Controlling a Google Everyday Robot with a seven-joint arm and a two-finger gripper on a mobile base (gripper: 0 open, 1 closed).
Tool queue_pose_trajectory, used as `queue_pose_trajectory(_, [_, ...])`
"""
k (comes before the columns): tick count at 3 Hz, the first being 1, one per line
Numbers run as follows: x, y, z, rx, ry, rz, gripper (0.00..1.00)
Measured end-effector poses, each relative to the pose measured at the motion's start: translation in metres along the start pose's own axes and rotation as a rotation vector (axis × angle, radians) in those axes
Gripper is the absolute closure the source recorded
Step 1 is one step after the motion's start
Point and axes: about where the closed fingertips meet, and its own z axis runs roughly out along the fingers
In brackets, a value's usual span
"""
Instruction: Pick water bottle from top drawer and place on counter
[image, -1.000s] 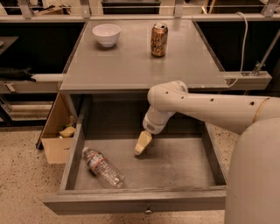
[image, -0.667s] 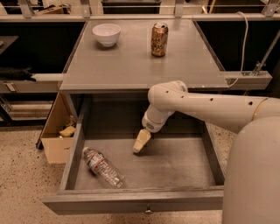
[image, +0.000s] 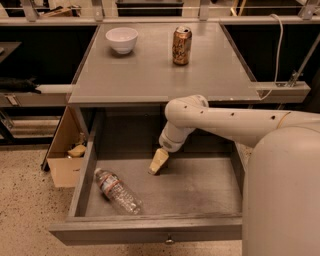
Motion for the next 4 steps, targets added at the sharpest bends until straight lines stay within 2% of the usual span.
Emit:
queue_pose_trajectory(1, [-0.004, 0.009, -0.007, 0.010, -0.033, -0.007, 0.00])
queue_pose_trajectory(2, [-0.004, 0.023, -0.034, 0.056, -0.081, -0.022, 0.18])
queue_pose_trajectory(3, [0.002, 0.038, -0.066, 0.093, -0.134, -0.033, 0.41])
queue_pose_trajectory(4, [0.002, 0.052, -0.087, 0.076, -0.184, -0.049, 0.39])
